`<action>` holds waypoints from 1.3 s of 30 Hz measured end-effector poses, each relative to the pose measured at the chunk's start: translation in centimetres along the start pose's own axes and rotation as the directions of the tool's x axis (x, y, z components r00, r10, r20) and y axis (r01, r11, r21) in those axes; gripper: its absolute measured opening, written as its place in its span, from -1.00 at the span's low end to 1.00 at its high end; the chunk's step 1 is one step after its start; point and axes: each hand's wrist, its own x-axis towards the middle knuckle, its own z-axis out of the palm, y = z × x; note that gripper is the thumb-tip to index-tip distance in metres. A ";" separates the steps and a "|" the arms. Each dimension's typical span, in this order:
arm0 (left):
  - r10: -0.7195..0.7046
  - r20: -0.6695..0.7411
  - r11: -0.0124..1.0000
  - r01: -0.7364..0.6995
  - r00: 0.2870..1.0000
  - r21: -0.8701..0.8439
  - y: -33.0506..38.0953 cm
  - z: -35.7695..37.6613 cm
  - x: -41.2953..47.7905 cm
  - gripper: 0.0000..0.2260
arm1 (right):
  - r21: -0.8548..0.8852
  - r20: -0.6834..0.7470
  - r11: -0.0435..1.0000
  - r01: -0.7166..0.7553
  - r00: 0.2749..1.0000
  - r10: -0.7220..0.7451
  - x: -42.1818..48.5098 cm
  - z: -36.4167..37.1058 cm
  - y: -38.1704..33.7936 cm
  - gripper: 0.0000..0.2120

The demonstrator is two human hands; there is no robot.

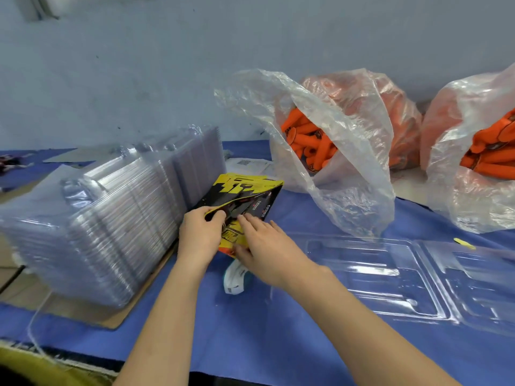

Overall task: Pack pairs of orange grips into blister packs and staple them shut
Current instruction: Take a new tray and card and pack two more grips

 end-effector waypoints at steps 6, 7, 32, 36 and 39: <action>0.102 -0.113 0.991 -0.092 0.988 0.093 -0.6 -0.6 0.4 -0.88 | -0.013 0.100 1.000 0.025 0.995 -0.024 0.3 0.8 0.4 -0.42; 0.118 -0.131 0.989 -0.106 0.984 0.100 -0.5 -0.7 0.3 -0.89 | -0.021 0.093 0.999 0.033 0.995 -0.031 0.4 0.8 0.4 -0.43; 0.371 -0.510 0.786 -0.555 0.776 -0.273 8.9 -6.0 -2.9 -0.88 | 0.867 -0.100 0.499 0.005 0.981 0.165 0.4 -5.1 0.2 -0.54; 0.408 -0.130 0.751 -0.413 0.904 -0.515 9.5 -4.8 -3.9 -0.89 | 0.984 0.063 -0.180 -0.012 0.957 0.282 -0.4 -8.0 1.7 -0.50; 0.441 -0.085 0.804 -0.435 0.893 -0.404 9.5 -3.6 -4.3 -0.91 | 0.931 -0.033 -0.327 0.162 0.930 0.367 -2.6 -9.5 3.7 -0.76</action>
